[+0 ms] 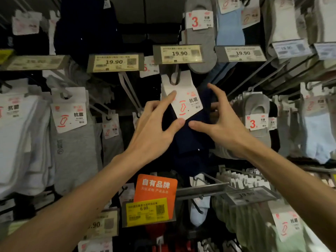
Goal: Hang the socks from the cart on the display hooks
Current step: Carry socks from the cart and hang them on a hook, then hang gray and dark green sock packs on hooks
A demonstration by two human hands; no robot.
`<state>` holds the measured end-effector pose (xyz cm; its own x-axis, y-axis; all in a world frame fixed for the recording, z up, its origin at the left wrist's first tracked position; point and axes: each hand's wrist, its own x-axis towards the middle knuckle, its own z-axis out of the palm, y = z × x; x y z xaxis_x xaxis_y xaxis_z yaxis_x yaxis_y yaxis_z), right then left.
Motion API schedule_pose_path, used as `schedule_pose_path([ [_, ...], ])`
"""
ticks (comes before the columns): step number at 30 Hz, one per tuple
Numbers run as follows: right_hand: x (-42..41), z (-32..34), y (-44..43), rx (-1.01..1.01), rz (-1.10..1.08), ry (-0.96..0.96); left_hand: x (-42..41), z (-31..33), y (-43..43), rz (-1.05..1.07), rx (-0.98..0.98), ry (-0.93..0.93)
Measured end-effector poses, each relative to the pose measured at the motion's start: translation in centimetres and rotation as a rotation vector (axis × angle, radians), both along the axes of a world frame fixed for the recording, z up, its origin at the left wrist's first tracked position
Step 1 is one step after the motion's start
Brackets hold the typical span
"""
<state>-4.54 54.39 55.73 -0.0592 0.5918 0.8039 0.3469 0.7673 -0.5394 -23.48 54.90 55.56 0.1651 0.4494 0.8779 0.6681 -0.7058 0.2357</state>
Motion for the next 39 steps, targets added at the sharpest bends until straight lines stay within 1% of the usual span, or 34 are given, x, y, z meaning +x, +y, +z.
schedule_pose_path([
  [5,-1.1,-1.1,2.0,0.093,-0.084,0.02,0.0,0.5,2.0,0.052,-0.013,0.003],
  [11,-1.7,-1.3,4.3,0.081,-0.185,-0.084,-0.7,-0.1,4.0,0.042,-0.094,0.034],
  [15,-1.3,-1.4,4.1,0.067,-0.167,-0.072,-0.6,0.1,3.3,0.061,-0.131,0.074],
  [19,-0.9,-2.7,1.4,-0.013,-0.147,-0.044,-1.1,-0.1,1.0,0.131,-0.161,0.123],
  [22,-0.4,-5.3,-2.0,-0.012,-0.219,0.003,-1.4,-0.7,-2.0,0.179,-0.111,0.174],
  [24,0.2,-7.9,-4.9,-0.002,-0.286,0.015,-1.0,-1.4,-4.6,0.136,-0.093,0.198],
  [27,1.5,-13.5,-10.3,-0.023,-0.35,0.029,0.2,-3.1,-8.8,-0.016,-0.083,0.292],
  [29,2.4,-18.1,-14.2,-0.091,-0.422,-0.007,1.6,-5.5,-11.1,-0.123,-0.108,0.395],
  [31,3.1,-23.2,-18.3,-0.186,-0.511,-0.011,3.2,-9.2,-12.8,-0.247,-0.159,0.511],
  [33,3.3,-28.7,-22.2,-0.305,-0.631,-0.001,5.2,-14.4,-14.0,-0.335,-0.236,0.663],
  [35,3.2,-35.7,-26.6,-0.469,-0.752,0.0,7.1,-21.2,-15.4,-0.407,-0.337,0.849],
  [37,3.3,-42.9,-31.7,-0.774,-0.818,0.036,9.1,-29.0,-16.8,-0.521,-0.458,1.05],
  [39,4.0,-49.4,-37.2,-1.062,-0.854,0.051,11.2,-36.4,-18.9,-0.631,-0.626,1.186],
])
